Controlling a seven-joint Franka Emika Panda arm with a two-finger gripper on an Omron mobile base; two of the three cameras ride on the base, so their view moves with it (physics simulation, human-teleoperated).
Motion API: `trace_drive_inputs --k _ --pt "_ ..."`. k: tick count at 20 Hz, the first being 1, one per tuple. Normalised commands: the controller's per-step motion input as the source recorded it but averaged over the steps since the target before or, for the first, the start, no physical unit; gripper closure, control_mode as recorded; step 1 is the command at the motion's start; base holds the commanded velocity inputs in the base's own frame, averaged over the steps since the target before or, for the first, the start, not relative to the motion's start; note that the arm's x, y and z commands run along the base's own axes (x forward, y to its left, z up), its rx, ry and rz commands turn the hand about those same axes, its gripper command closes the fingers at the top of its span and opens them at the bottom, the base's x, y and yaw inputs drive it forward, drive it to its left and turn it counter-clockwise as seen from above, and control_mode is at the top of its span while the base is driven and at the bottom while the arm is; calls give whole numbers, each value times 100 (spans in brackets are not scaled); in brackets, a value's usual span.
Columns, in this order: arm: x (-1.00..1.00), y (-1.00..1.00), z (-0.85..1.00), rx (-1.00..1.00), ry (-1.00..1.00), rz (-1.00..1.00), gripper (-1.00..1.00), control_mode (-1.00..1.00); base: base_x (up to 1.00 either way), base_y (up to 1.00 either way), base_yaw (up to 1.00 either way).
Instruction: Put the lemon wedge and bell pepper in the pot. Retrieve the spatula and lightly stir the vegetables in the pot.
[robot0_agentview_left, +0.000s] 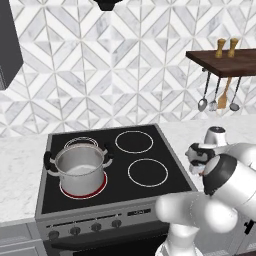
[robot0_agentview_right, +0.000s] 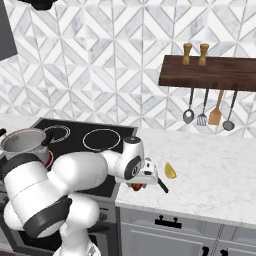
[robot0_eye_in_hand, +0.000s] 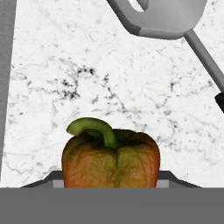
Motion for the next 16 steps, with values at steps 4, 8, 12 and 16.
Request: trace_drive_inputs --k 4,8,12,16 --pt "-11 6 44 0 -22 0 100 -100 0 0 0" --pt "-50 42 100 0 -33 0 100 -100 0 0 0" --pt "-26 99 100 0 -13 0 100 -100 0 0 0" --pt "-22 100 100 0 -4 5 100 -100 0 0 0"
